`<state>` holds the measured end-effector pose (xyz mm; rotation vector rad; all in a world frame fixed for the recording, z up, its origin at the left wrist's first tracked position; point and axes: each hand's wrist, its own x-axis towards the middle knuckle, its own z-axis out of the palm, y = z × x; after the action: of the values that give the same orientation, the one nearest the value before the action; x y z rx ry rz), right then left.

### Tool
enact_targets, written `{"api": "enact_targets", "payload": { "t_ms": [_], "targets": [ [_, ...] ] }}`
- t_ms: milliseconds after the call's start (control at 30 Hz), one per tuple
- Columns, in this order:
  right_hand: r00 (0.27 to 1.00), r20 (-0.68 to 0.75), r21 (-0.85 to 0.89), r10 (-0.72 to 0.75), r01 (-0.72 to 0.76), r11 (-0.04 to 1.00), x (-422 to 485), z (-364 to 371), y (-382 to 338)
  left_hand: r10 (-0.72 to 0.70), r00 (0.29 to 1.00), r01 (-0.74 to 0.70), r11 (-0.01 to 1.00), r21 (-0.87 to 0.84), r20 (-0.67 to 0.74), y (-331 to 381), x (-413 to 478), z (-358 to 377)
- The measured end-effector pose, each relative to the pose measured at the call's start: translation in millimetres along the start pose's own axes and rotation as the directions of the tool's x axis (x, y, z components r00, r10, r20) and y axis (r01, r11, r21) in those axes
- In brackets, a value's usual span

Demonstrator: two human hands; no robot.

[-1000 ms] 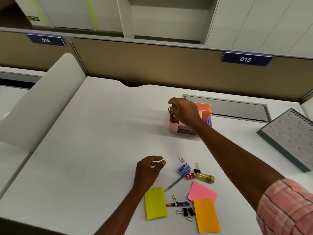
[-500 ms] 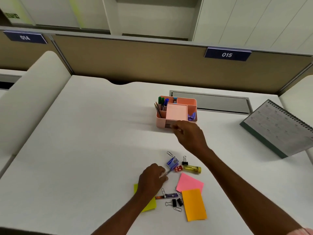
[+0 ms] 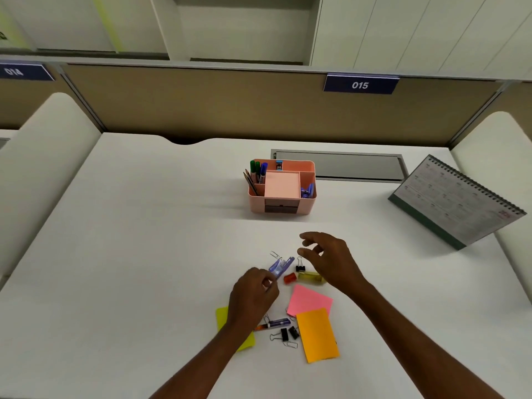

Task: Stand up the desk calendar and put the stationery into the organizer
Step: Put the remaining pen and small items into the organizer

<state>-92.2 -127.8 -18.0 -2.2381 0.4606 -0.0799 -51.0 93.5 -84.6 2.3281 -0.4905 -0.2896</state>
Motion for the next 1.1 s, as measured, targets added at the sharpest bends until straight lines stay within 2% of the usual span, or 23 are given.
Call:
{"api": "enact_targets", "payload": {
  "t_ms": [133,233,400,500,600,667,733,900,1000,1100],
  "targets": [
    [0.996,0.049,0.302,0.072,-0.084,0.950,0.9,-6.9,-10.8,0.127,0.992,-0.128,0.968,-0.215,-0.018,19.8,5.7,-6.7],
    [0.996,0.048,0.391,0.079,-0.092,0.916,4.1,-13.7,-21.5,0.161,0.986,-0.166,0.945,-0.281,-0.041,31.2,11.9,-10.6],
    [0.997,0.068,0.384,0.034,-0.058,0.921,11.4,-25.4,-35.5,0.175,0.979,-0.198,0.934,-0.297,-0.101,39.9,22.6,-11.4],
    [1.000,-0.010,0.306,-0.013,0.015,0.952,18.4,-33.3,-42.6,0.168,0.973,-0.209,0.930,-0.303,-0.156,50.4,28.8,-11.9],
    [0.991,-0.124,0.232,-0.045,0.073,0.970,34.2,-44.4,-51.4,0.076,0.985,-0.121,0.941,-0.316,-0.153,58.6,34.0,-11.6],
    [0.976,-0.204,0.192,-0.070,0.110,0.975,50.3,-55.4,-55.9,0.034,0.997,-0.054,0.951,-0.303,-0.073,56.4,34.0,-11.7],
    [0.951,-0.288,0.141,-0.111,0.157,0.977,68.0,-67.1,-58.2,0.047,0.996,-0.025,0.963,-0.270,0.076,49.7,30.0,-13.1],
    [0.848,-0.502,0.023,-0.171,0.211,0.977,112.0,-85.8,-50.5,0.087,0.917,-0.054,0.994,-0.094,0.390,28.6,9.2,-23.4],
    [0.818,-0.536,-0.075,-0.207,0.198,0.977,137.5,-89.6,-42.3,0.032,0.858,-0.079,0.994,0.071,0.512,11.7,-3.3,-25.6],
    [0.835,-0.500,-0.164,-0.230,0.169,0.972,160.8,-86.7,-33.2,-0.009,0.824,-0.121,0.974,0.191,0.567,3.1,-12.2,-25.4]
  ]
}}
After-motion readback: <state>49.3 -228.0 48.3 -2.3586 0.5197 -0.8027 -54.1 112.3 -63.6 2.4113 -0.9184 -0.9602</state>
